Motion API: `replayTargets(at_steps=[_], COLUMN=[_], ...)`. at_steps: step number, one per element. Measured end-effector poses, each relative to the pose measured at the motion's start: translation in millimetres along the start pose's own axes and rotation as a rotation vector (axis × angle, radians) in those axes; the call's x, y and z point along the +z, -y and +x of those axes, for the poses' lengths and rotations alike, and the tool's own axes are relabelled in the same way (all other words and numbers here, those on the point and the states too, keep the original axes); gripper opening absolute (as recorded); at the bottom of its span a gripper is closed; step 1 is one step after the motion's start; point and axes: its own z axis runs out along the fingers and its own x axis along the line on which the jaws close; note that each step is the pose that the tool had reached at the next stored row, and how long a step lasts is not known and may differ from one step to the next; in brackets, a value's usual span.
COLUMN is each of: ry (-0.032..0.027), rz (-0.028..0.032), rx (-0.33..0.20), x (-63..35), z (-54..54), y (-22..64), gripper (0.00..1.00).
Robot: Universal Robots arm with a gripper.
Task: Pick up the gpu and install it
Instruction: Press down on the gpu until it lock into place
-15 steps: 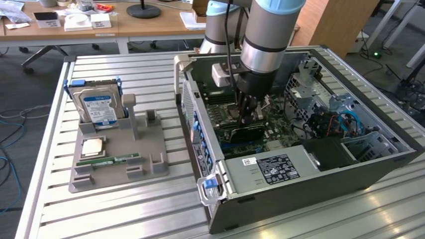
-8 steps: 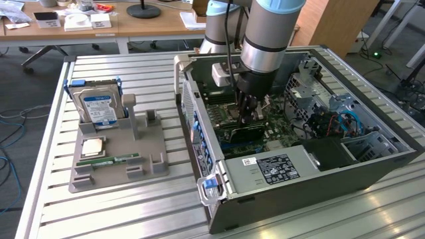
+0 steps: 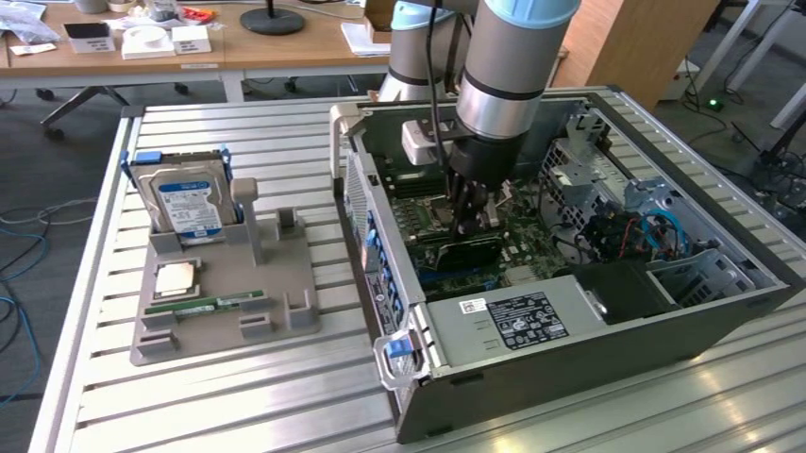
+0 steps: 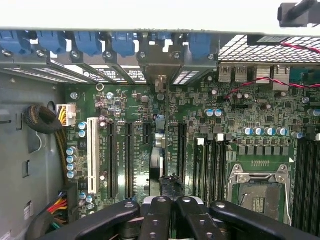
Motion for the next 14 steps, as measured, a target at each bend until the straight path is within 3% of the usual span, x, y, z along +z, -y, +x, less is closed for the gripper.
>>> replayTargets(at_steps=[14], ry=[-0.0001], rz=[0.0], rx=[0.0], x=[2.5], z=[0.1], y=[-0.1], gripper=[0.11])
